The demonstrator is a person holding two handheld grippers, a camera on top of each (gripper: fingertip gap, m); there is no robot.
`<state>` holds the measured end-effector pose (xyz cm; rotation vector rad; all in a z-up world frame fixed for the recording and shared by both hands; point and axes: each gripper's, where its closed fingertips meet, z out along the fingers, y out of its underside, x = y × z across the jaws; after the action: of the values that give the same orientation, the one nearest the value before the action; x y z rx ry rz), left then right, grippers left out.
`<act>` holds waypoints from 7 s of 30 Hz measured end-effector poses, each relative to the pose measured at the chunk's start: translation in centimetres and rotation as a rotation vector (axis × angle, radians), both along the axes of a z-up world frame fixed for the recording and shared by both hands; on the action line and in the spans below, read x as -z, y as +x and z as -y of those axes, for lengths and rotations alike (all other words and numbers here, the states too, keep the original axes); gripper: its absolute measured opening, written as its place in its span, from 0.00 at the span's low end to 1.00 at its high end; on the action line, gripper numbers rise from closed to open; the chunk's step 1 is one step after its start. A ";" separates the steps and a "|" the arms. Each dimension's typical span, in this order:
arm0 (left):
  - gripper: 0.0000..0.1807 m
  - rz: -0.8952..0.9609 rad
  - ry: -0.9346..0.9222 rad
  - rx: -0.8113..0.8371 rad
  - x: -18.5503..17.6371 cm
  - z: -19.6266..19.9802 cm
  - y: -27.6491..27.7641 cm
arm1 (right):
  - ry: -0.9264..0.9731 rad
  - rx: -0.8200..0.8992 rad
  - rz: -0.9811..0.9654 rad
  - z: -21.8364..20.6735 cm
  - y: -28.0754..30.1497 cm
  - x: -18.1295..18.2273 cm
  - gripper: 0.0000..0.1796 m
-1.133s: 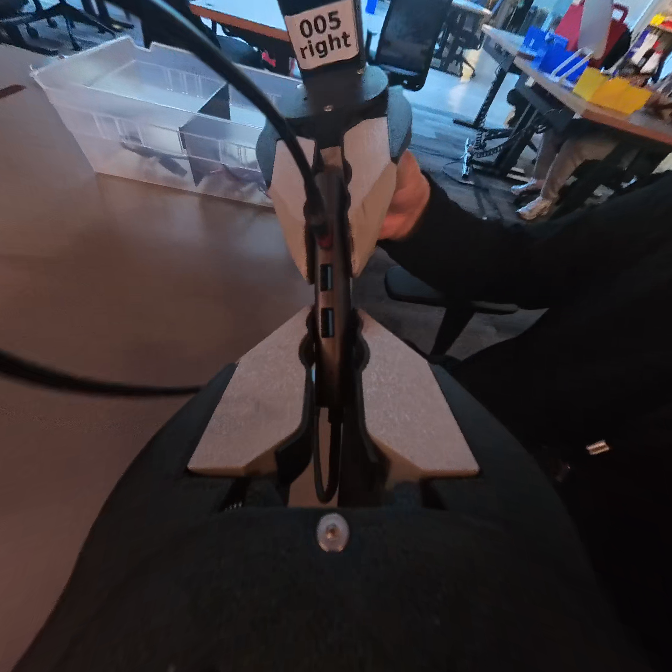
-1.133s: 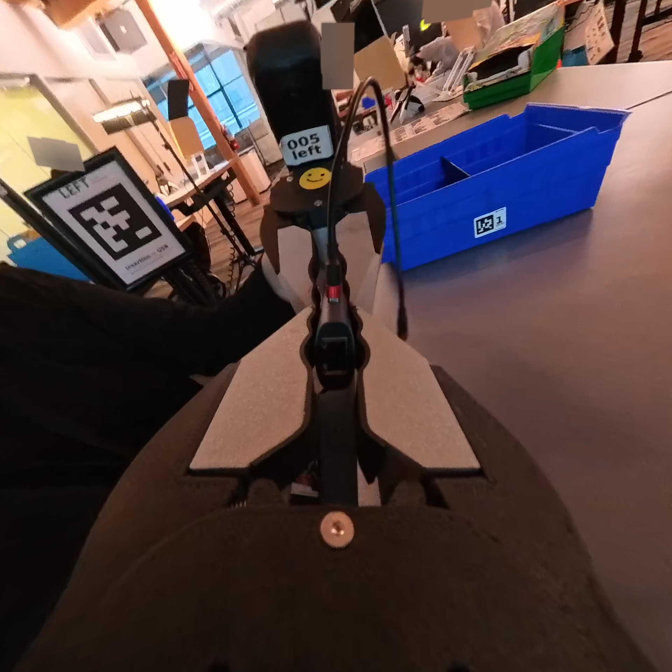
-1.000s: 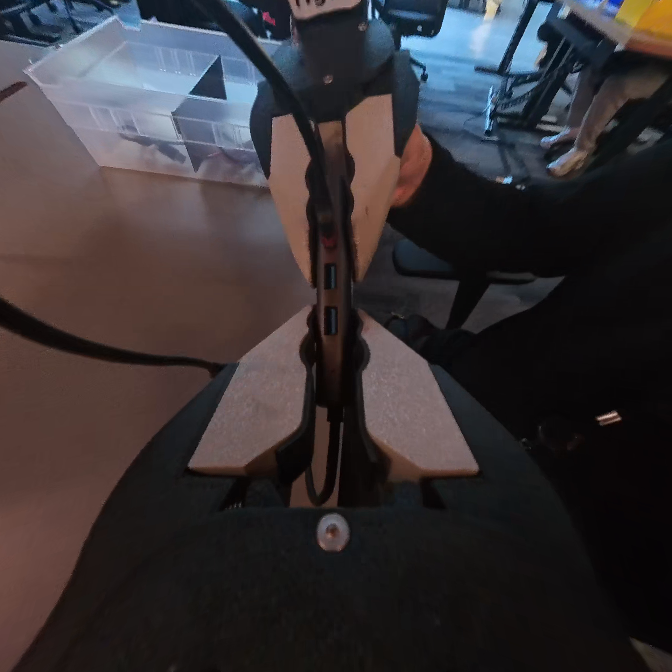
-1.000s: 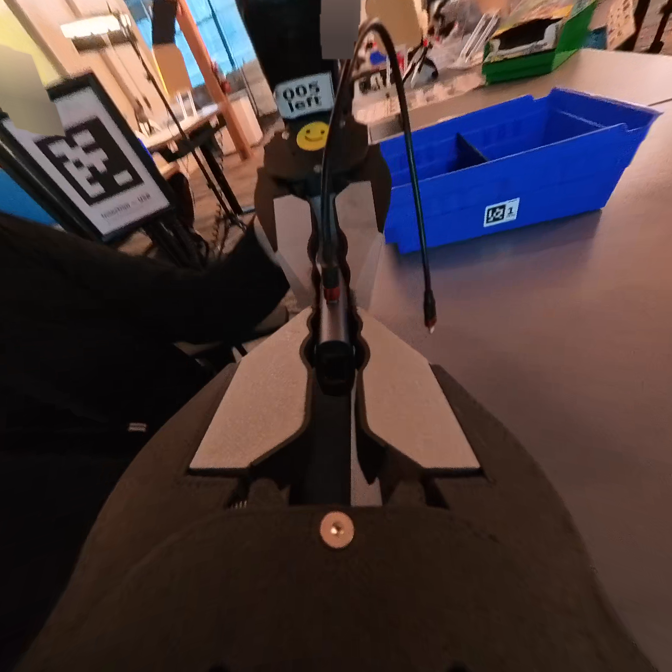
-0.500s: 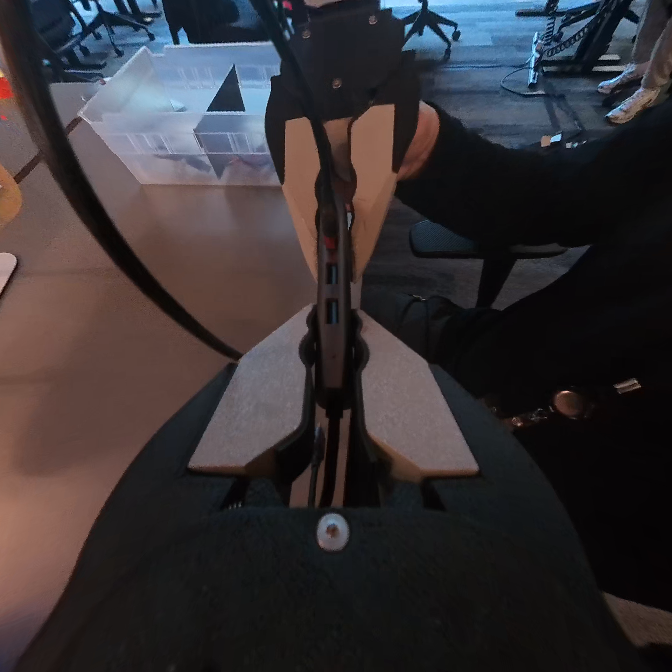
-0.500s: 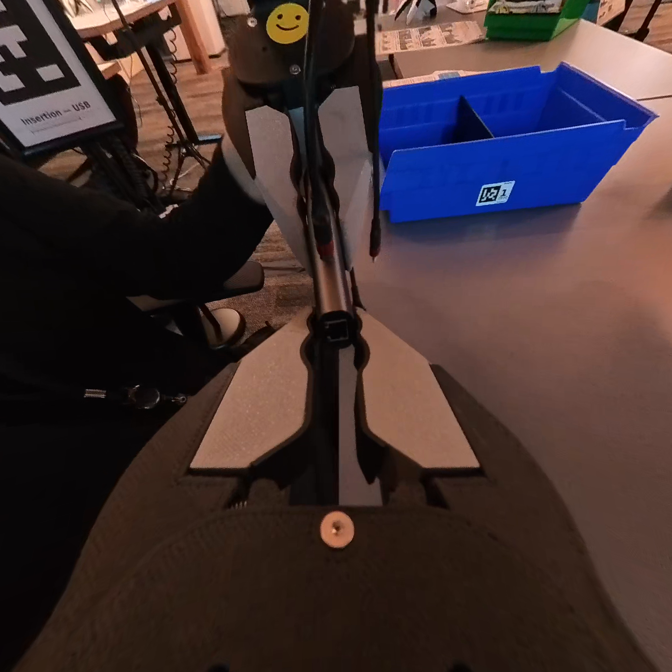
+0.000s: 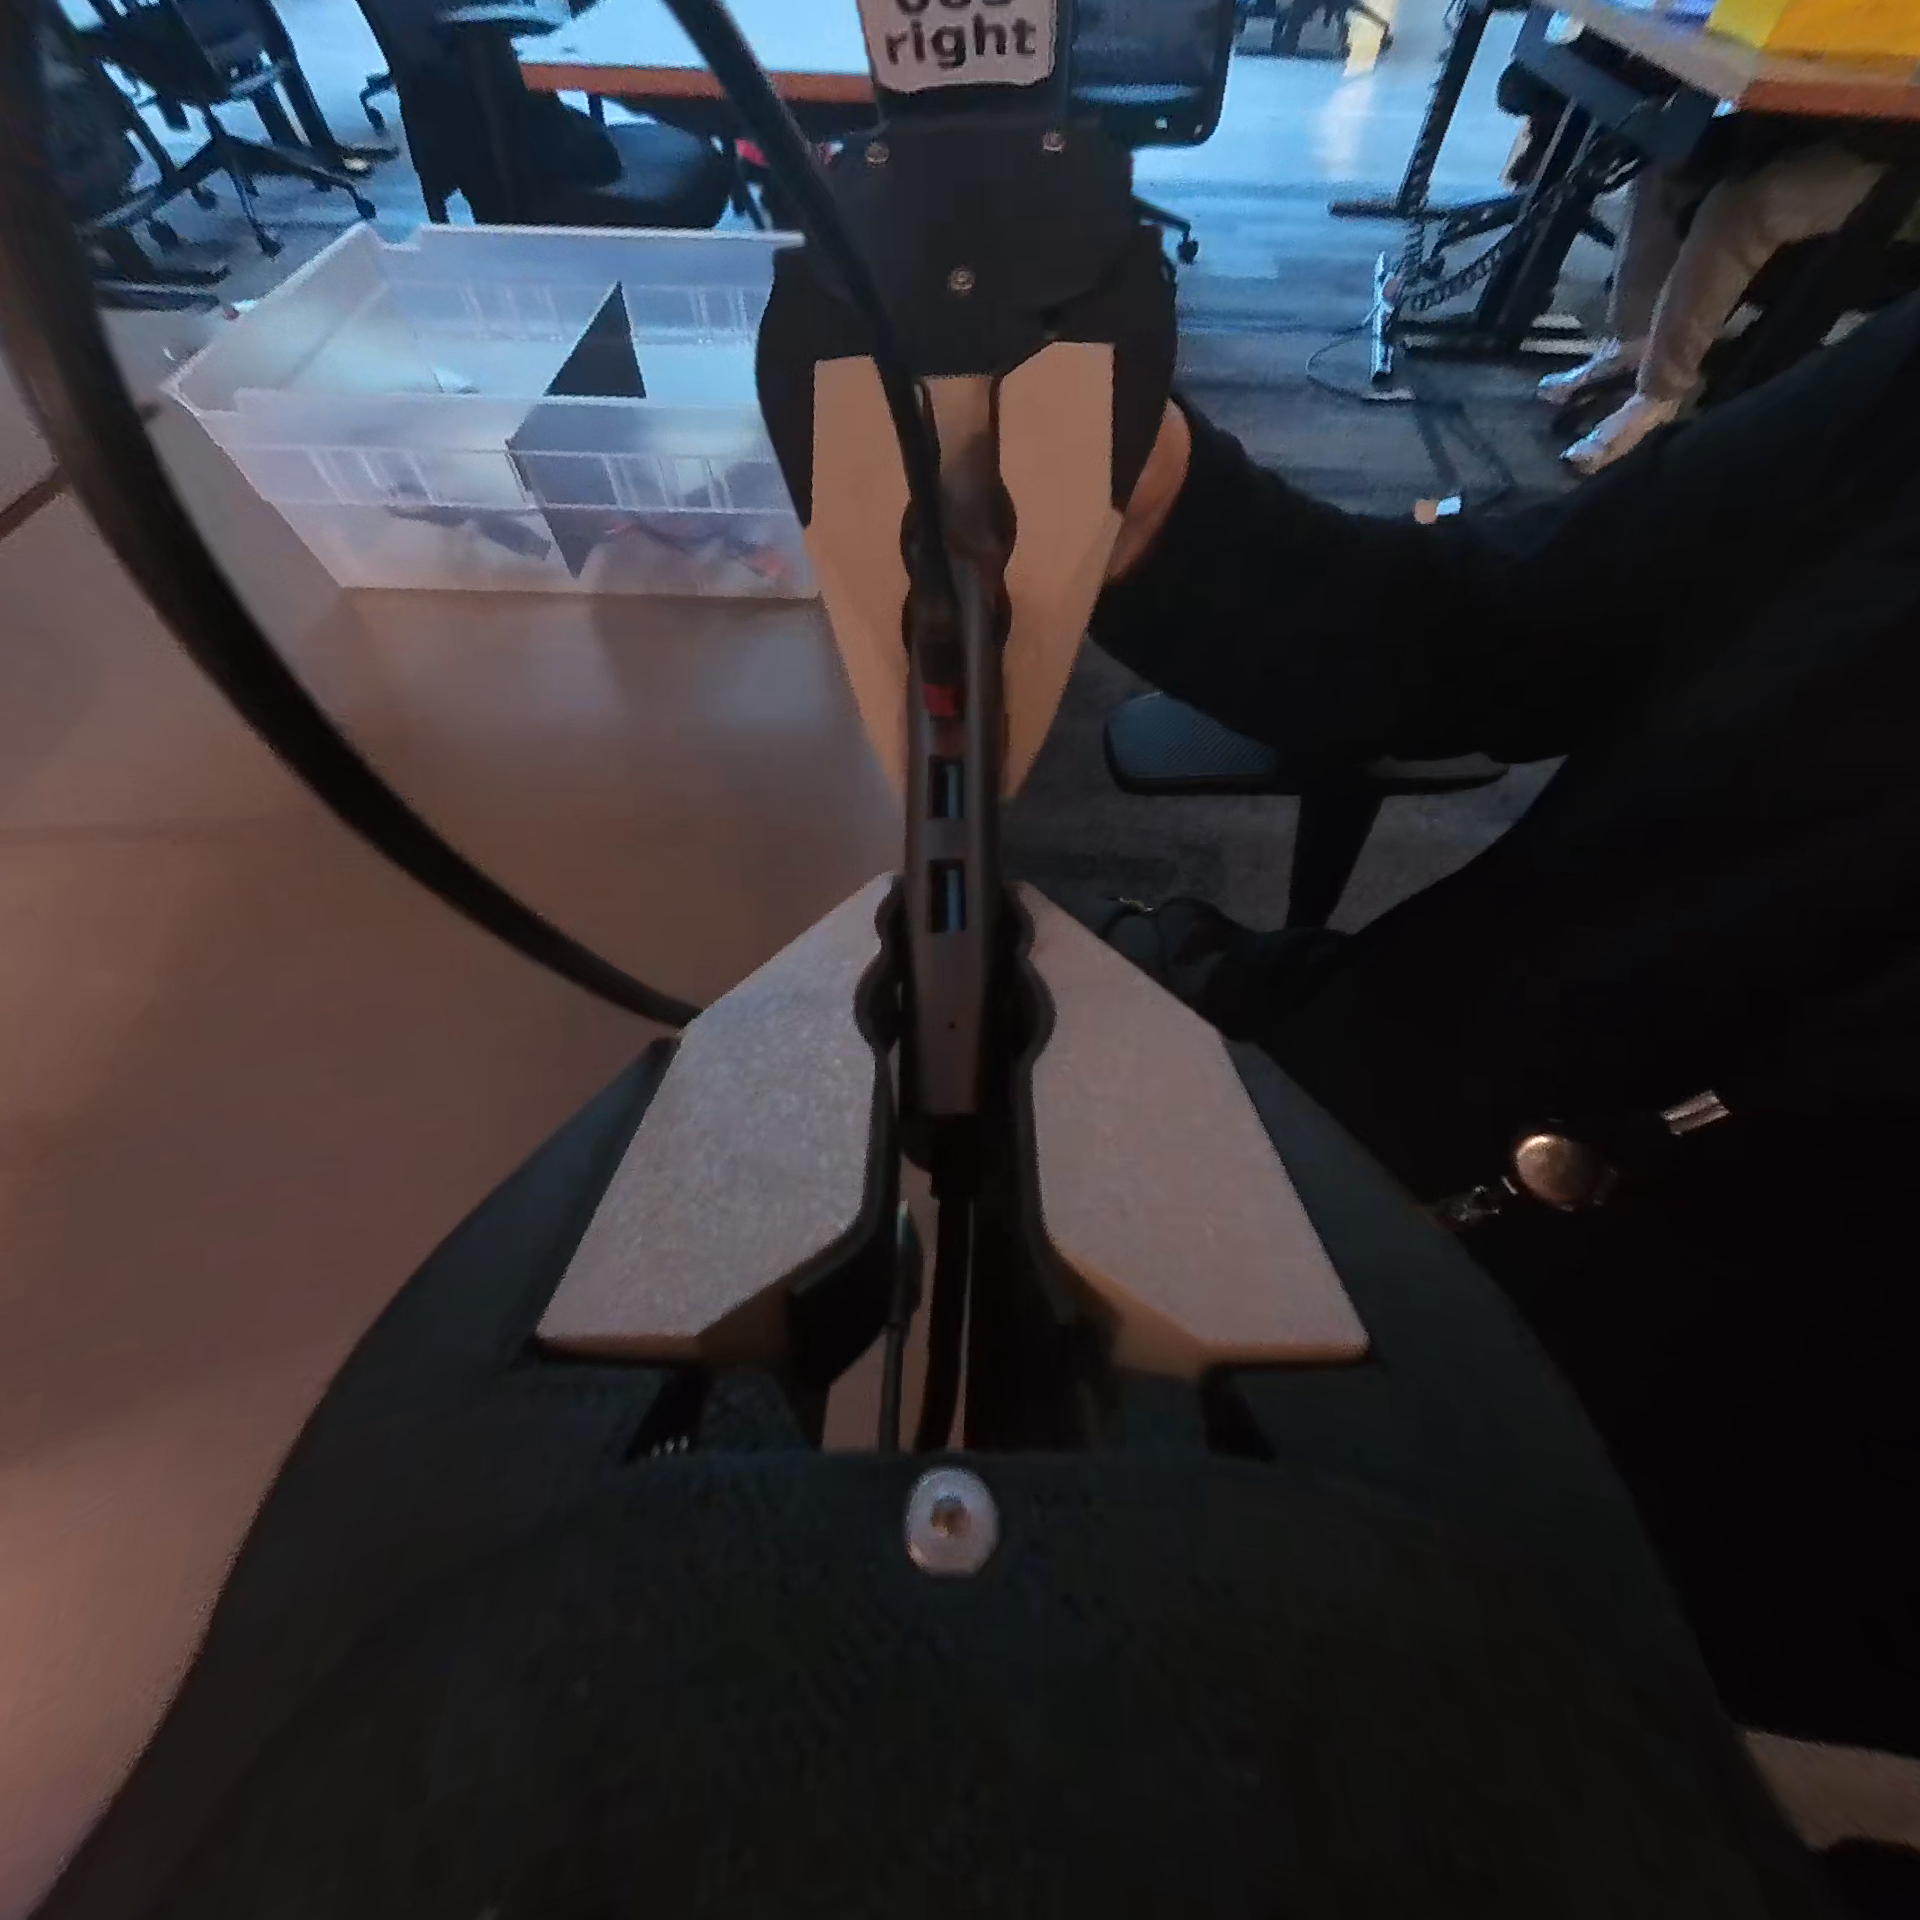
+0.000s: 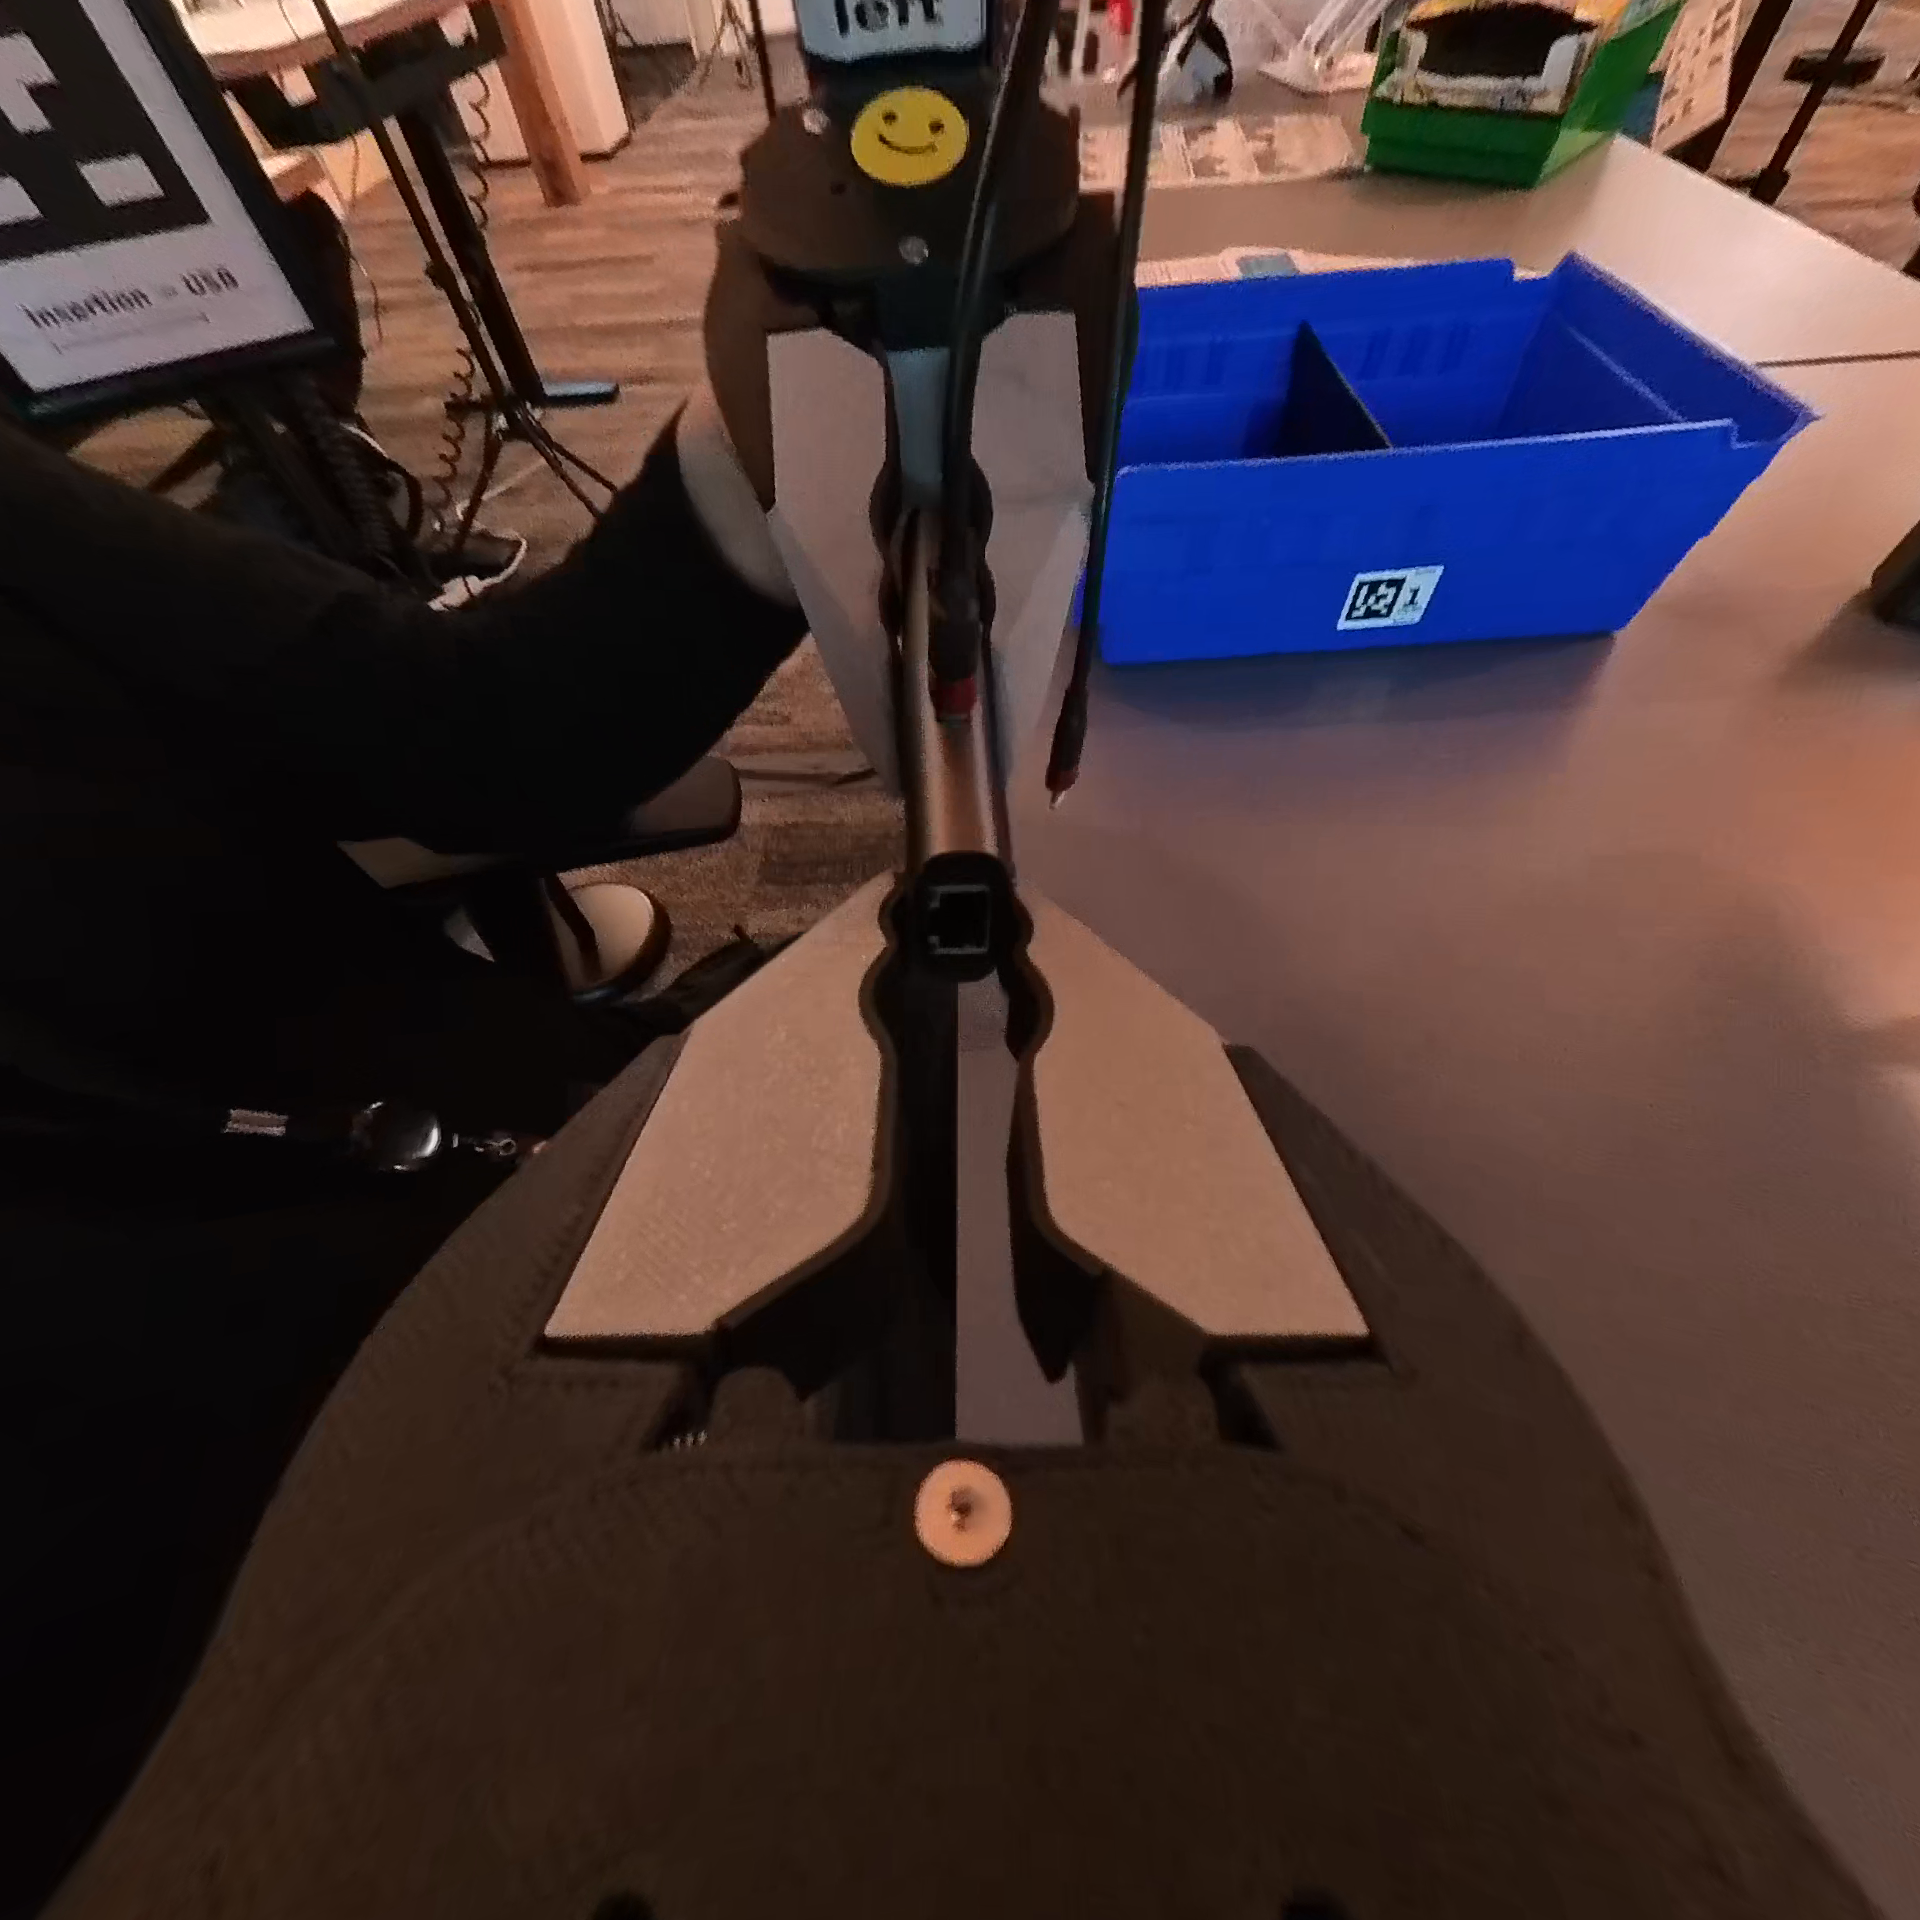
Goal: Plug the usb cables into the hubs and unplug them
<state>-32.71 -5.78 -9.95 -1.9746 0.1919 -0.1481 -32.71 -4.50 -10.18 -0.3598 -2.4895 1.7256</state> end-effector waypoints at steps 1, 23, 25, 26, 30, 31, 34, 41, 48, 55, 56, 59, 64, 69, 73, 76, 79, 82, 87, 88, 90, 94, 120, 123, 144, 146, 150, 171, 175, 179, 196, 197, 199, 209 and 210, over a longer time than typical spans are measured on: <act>0.08 0.004 0.007 -0.003 0.1 -0.1 -0.1 | -0.010 0.006 -0.005 -0.1 -0.1 -0.2 0.07; 0.08 -0.004 -0.134 -0.034 2.2 -1.4 0.0 | 0.092 0.062 -0.092 -2.7 -0.1 -0.3 0.09; 0.08 0.016 -0.134 -0.033 2.3 -1.2 0.0 | 0.047 0.058 -0.085 -2.8 0.3 -1.2 0.13; 0.08 0.025 -0.132 -0.027 2.3 -1.3 0.1 | 0.022 0.054 -0.079 -2.8 0.4 -1.6 0.14; 0.08 0.030 -0.128 0.000 2.1 -1.7 0.8 | 0.030 0.056 -0.093 -1.6 0.2 -1.2 0.16; 0.08 0.019 -0.126 0.000 2.1 -1.8 0.9 | 0.035 0.041 -0.093 -1.3 0.3 -1.0 0.10; 0.08 -0.056 -0.053 -0.006 1.0 -2.0 0.8 | -0.024 0.003 -0.041 -1.2 0.6 -1.3 0.08; 0.07 -0.006 0.019 -0.003 -0.3 -2.6 1.3 | -0.081 -0.037 -0.021 -1.7 1.2 -1.8 0.08; 0.08 -0.036 -0.105 -0.022 1.7 -2.6 1.1 | 0.047 0.022 -0.124 -2.2 1.1 -1.3 0.07; 0.08 -0.022 -0.101 -0.023 1.9 -3.1 1.2 | 0.056 0.051 -0.154 -2.1 1.0 -1.7 0.05; 0.08 -0.024 -0.104 -0.024 1.9 -3.0 1.3 | 0.038 0.048 -0.157 -1.9 0.9 -1.9 0.03; 0.08 -0.011 -0.101 -0.016 1.7 -2.7 1.4 | -0.025 0.017 -0.130 -1.4 1.1 -2.2 0.03; 0.08 0.004 -0.062 -0.011 0.8 -2.5 1.4 | -0.122 0.001 -0.101 -0.9 0.9 -3.1 0.03; 0.08 -0.009 -0.060 -0.019 1.6 -3.7 1.7 | -0.176 -0.026 -0.048 -1.1 0.9 -3.4 0.02; 0.08 -0.025 -0.059 -0.039 1.9 -4.1 1.1 | -0.230 -0.024 -0.019 -1.6 0.5 -3.2 0.02; 0.08 0.040 -0.066 -0.053 2.3 -4.0 0.6 | -0.296 -0.024 0.050 -1.7 -0.3 -2.8 0.02; 0.08 0.058 -0.051 -0.082 2.7 -4.4 0.2 | -0.456 -0.007 0.087 -1.7 -1.2 -3.8 0.03; 0.08 -0.111 -0.232 -0.116 6.7 -6.0 0.2 | -0.540 0.026 0.100 -1.3 -2.2 -4.9 0.03; 0.08 -0.105 -0.163 -0.116 4.6 -5.0 -0.4 | -0.479 0.146 -0.043 -4.4 -2.3 -7.1 0.03; 0.08 -0.114 -0.151 -0.120 4.0 -4.3 -0.6 | -0.465 0.191 -0.087 -5.4 -2.3 -7.8 0.03; 0.07 -0.126 -0.112 -0.153 2.3 -2.9 -1.2 | -0.438 0.289 -0.182 -8.0 -2.1 -9.5 0.03; 0.07 -0.174 -0.019 -0.233 -1.0 0.0 -2.6 | -0.404 0.616 -0.417 -16.9 -1.3 -13.5 0.03; 0.07 -0.182 0.030 -0.302 -1.8 0.4 -4.0 | 0.469 1.557 0.202 -45.0 -1.9 4.3 0.15; 0.07 -0.152 0.047 -0.274 -1.9 0.1 -3.5 | 0.268 1.536 -0.002 -42.8 -2.1 -1.3 0.21; 0.14 -0.193 -0.088 -0.186 1.1 -3.6 -0.5 | 0.245 0.192 -0.237 -2.5 0.5 -1.0 0.07; 0.13 -0.226 -0.069 -0.301 0.1 -2.1 -2.8 | 0.259 0.298 -0.271 -4.5 -0.9 -1.7 0.08; 0.12 -0.217 -0.050 -0.342 -1.5 1.8 -4.1 | 0.248 0.617 -0.368 -11.5 -4.3 -5.4 0.08; 0.16 -0.173 0.032 -0.495 -3.5 6.9 -7.4 | 0.471 1.238 0.220 -41.3 -17.5 2.5 0.14; 0.24 -0.144 0.024 -0.570 -3.2 8.3 -9.0 | 0.317 1.207 0.064 -38.5 -14.8 -0.6 0.28; 0.37 -0.058 0.022 -0.679 -2.8 10.0 -10.8 | 0.185 1.095 -0.039 -34.2 -10.4 -2.1 0.39; 0.37 -0.098 -0.384 -1.227 10.4 19.6 -18.6 | 0.223 1.140 0.026 -28.8 -8.2 7.3 0.58; 0.24 -0.109 -0.379 -1.192 10.8 19.3 -18.6 | 0.238 1.142 0.038 -28.7 -8.4 7.9 0.56; 0.16 -0.165 -0.387 -1.200 10.7 19.7 -19.1 | 0.266 1.138 0.077 -28.7 -8.7 9.1 0.49; 0.03 -0.197 -0.325 -1.216 7.1 22.5 -18.8 | 0.370 1.166 0.052 -24.5 -9.4 10.4 0.17; 0.03 -0.211 -0.313 -1.212 6.3 22.6 -18.7 | 0.367 1.144 0.050 -22.9 -9.6 10.4 0.18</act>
<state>-51.37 -28.35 -16.27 -2.0826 -0.9390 0.8534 -42.30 18.36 -20.61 -1.4072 -1.8386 0.7747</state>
